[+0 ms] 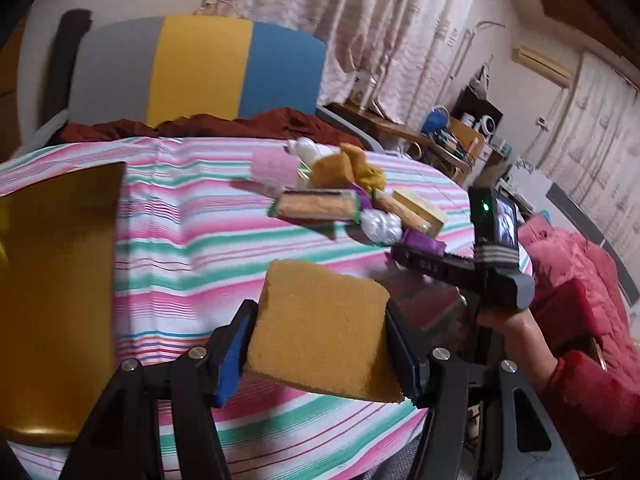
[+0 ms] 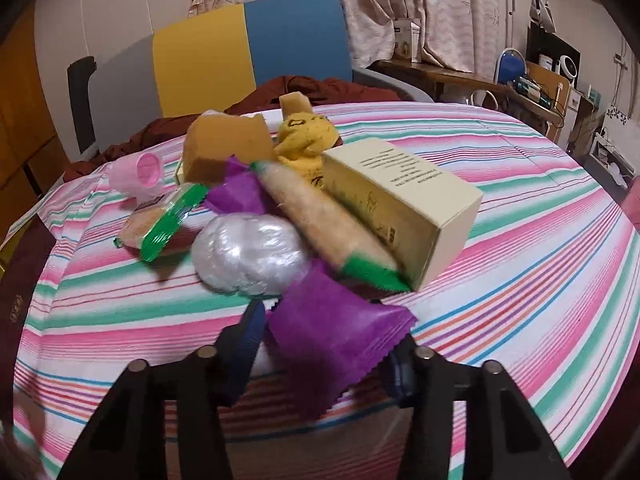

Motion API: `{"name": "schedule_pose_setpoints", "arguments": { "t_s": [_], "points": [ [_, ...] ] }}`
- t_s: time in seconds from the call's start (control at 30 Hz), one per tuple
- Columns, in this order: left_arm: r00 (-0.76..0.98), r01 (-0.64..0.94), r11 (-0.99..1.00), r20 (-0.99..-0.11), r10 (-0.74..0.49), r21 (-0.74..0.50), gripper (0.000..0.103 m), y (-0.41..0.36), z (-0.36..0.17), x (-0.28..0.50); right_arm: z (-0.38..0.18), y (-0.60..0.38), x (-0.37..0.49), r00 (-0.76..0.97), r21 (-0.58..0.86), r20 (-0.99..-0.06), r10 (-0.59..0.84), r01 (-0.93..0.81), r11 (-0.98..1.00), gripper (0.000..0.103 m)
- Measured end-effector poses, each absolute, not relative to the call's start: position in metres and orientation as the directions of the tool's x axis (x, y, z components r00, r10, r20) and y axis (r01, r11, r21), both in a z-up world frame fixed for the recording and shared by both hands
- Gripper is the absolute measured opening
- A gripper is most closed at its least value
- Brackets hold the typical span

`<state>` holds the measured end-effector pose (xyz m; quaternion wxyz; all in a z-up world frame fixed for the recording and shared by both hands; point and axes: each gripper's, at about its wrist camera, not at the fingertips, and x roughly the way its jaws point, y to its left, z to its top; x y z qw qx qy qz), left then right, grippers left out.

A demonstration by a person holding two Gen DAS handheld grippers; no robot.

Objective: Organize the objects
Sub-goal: 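Grasp the orange sponge with the left gripper while the right grasps the purple packet, then carry sponge and purple packet to the gold tray and release both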

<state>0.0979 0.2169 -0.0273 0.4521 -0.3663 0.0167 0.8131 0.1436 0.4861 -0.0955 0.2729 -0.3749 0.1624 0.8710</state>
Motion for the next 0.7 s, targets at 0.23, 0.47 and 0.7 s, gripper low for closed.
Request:
{"name": "schedule_pose_setpoints", "arguments": {
  "t_s": [0.23,0.47,0.7],
  "points": [
    [-0.371,-0.699,-0.634,-0.591,0.716,-0.330,0.063,0.190,-0.019,0.084,-0.092,0.465,0.153,-0.608,0.195,-0.749,0.263,-0.582,-0.790,0.030],
    [-0.439,-0.635,-0.693,-0.579,0.687,-0.341,0.063,0.157,-0.017,0.070,-0.087,0.437,0.155,-0.646,0.271,-0.741,0.183,-0.537,-0.799,0.029],
    [-0.526,-0.516,-0.779,-0.586,0.616,-0.356,0.063,0.111,-0.021,0.045,-0.066,0.389,0.140,-0.709,0.343,-0.703,0.055,-0.405,-0.848,0.029]
  ]
}}
